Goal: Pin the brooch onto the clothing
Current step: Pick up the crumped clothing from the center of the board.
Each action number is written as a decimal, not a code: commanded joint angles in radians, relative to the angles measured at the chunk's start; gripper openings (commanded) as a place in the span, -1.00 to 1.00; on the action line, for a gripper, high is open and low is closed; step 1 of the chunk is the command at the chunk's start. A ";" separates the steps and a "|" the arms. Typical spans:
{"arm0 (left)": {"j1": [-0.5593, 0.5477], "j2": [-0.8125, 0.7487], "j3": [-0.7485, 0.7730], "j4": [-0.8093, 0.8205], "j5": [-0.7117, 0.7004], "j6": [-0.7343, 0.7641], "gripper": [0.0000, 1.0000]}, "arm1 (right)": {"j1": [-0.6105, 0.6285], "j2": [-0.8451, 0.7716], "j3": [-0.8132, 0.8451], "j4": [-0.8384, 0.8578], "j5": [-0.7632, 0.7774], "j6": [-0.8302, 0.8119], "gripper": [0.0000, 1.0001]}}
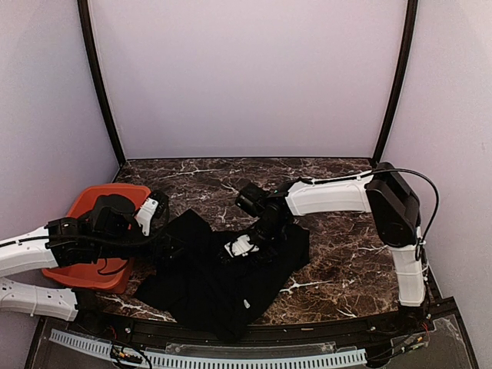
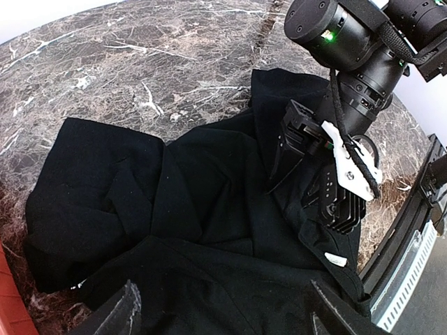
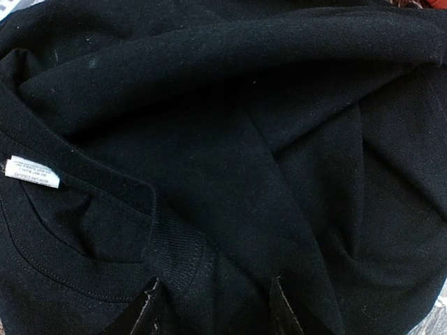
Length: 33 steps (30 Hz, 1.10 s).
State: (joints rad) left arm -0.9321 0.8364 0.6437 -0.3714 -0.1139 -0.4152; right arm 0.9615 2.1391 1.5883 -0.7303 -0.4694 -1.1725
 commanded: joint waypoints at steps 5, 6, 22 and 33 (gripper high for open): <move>0.005 0.009 -0.017 0.003 0.004 -0.011 0.59 | -0.001 0.022 -0.008 0.008 0.014 0.005 -0.20; 0.005 0.011 -0.016 0.002 0.005 -0.010 0.59 | -0.001 0.023 -0.006 0.008 0.013 0.007 -0.30; -0.041 0.229 0.007 0.216 0.199 0.111 0.98 | -0.166 -0.236 -0.076 0.158 0.069 0.336 -1.00; -0.149 0.681 0.354 0.191 0.034 0.232 0.98 | -0.271 -0.272 -0.195 0.326 0.195 0.516 -1.00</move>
State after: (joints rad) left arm -1.0718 1.4532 0.9207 -0.1806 -0.0082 -0.2226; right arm 0.6979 1.8637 1.4250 -0.4828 -0.3359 -0.7246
